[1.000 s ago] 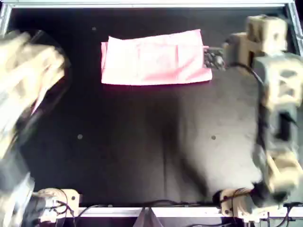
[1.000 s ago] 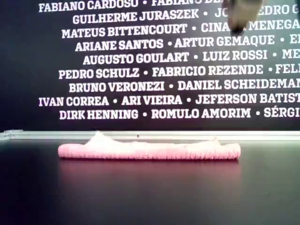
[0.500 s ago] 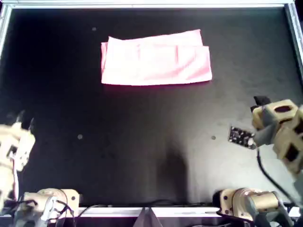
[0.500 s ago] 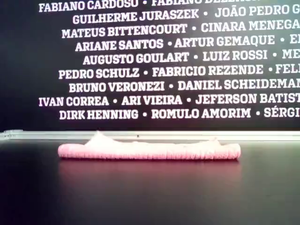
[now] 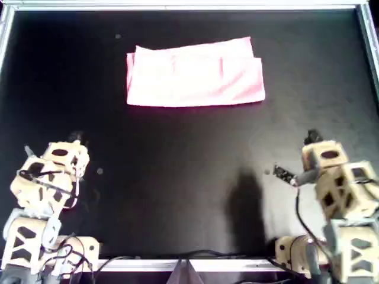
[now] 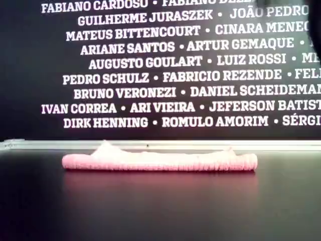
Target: Fold a cloth
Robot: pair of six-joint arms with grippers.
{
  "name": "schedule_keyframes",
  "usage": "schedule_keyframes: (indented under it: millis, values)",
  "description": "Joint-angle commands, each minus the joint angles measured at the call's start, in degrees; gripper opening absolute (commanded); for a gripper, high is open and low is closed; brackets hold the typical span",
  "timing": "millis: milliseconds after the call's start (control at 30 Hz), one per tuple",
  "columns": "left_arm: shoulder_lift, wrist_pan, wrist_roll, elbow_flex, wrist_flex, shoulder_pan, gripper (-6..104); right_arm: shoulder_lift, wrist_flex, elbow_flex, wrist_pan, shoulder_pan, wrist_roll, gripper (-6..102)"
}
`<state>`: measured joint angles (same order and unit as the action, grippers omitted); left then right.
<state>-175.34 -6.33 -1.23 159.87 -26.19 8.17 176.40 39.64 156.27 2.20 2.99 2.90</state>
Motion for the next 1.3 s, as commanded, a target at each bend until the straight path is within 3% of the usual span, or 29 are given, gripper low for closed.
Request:
schedule_keyframes:
  millis: [0,300,567,800,967,1133,1267]
  values:
    - [-1.1,-0.6,0.3,0.3,2.2,-1.0,61,2.4,-6.2,6.9,-0.3,-0.6,0.26,62]
    - [-1.1,-0.8,0.3,12.9,2.2,-0.6,62,2.2,-11.6,14.9,-1.2,-0.4,-0.79,62]
    - [-0.4,-0.3,0.3,8.9,2.8,-0.5,62,1.7,-11.8,12.5,-1.2,0.3,-0.88,62]
    - [29.6,-0.6,0.3,-8.3,3.0,-0.5,62,-0.3,-11.8,10.8,-1.4,0.4,-0.88,62]
    - [55.5,-1.0,0.3,-26.1,3.0,0.5,67,-15.7,-15.4,4.2,-1.4,0.4,-0.88,62]
    - [64.7,-0.5,0.3,-34.7,3.0,4.5,86,-43.3,-20.5,-11.6,-1.6,0.5,-0.88,64]
    - [70.5,-0.2,0.3,-39.6,3.1,7.7,94,-66.8,-20.5,-26.7,-4.7,0.6,-0.88,72]
